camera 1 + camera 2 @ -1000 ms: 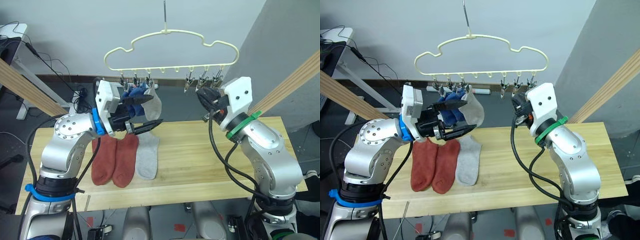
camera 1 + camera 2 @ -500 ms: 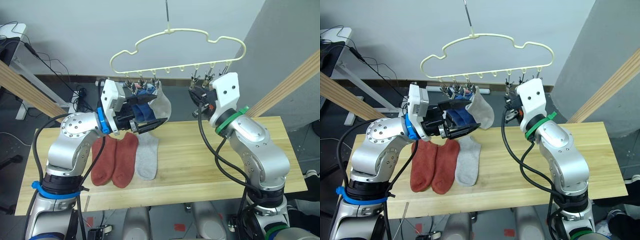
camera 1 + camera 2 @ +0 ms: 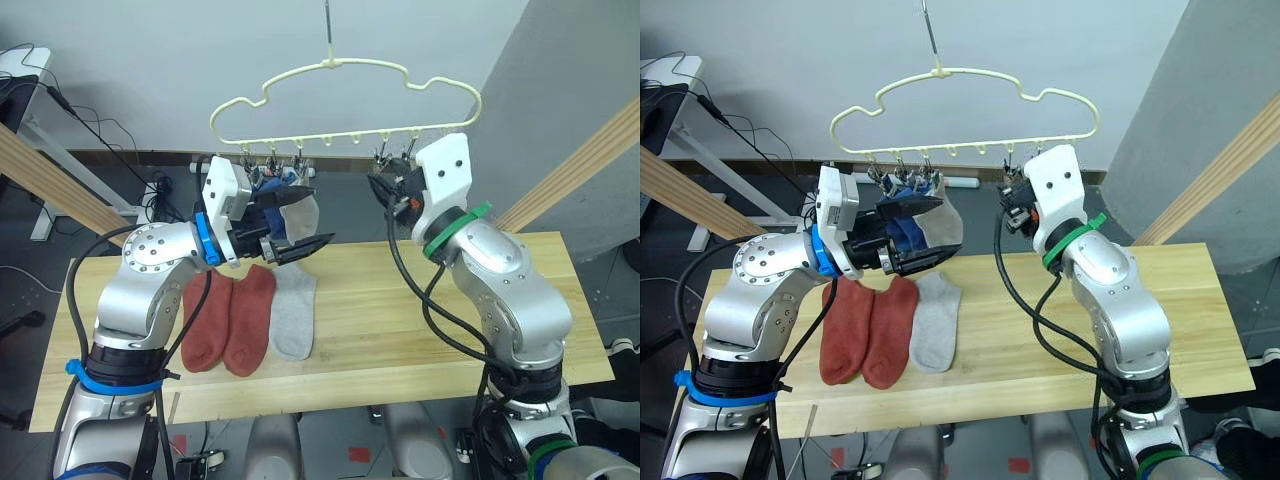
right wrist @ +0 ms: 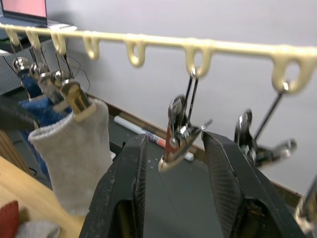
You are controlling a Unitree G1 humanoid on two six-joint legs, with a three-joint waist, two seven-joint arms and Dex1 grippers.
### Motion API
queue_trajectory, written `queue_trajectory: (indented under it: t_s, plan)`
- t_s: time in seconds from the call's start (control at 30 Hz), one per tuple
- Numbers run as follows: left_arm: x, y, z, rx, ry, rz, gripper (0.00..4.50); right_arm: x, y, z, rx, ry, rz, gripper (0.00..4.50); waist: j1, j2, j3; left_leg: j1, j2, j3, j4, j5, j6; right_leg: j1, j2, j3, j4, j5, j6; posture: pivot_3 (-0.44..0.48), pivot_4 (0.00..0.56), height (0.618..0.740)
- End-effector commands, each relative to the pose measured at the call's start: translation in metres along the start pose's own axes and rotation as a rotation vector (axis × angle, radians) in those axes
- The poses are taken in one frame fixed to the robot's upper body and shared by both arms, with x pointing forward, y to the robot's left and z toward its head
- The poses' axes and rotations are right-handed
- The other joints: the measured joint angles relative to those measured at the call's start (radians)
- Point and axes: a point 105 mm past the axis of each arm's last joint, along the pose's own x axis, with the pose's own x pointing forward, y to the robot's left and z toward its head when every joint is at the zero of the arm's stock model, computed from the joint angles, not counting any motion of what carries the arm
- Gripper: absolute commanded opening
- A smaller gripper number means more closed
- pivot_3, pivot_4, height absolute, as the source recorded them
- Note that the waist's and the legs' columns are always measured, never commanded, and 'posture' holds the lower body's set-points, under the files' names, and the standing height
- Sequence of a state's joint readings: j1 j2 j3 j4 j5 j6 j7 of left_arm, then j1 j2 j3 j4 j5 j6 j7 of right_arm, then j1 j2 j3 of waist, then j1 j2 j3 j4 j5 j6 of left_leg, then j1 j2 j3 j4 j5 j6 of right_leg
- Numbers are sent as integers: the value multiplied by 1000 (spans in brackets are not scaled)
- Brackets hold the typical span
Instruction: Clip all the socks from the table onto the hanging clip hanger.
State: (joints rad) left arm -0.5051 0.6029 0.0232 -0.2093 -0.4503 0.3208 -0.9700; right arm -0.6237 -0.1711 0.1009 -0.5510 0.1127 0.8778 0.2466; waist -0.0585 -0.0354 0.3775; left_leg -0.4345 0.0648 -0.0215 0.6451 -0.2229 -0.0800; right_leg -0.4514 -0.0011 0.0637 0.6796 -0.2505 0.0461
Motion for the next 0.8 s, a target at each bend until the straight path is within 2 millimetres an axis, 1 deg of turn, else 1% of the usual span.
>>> queue_trajectory:
  t_s: [0.03, 0.23, 0.4, 0.8]
  plan:
    - [0, -3, 2, 12, -10, 6, 3957, 3, 4, 13, -4, -62, 7, 1783, 0, 0, 0, 0, 0, 0, 0, 0, 0, 0, 0, 0, 0, 0, 0, -98, 354, 740]
    - [-1, -9, -5, -3, 1, 6, 3957, 11, 8, 16, 16, -82, 19, 1783, 0, 0, 0, 0, 0, 0, 0, 0, 0, 0, 0, 0, 0, 0, 0, -93, 353, 740]
    - [-1, -10, -8, -11, 7, 9, 3957, 15, 9, 18, 41, -102, 16, 1783, 0, 0, 0, 0, 0, 0, 0, 0, 0, 0, 0, 0, 0, 0, 0, -91, 353, 740]
    - [-2, -12, -13, -20, 15, 7, 3957, 20, 9, 24, 90, -134, -1, 1783, 0, 0, 0, 0, 0, 0, 0, 0, 0, 0, 0, 0, 0, 0, 0, -91, 353, 740]
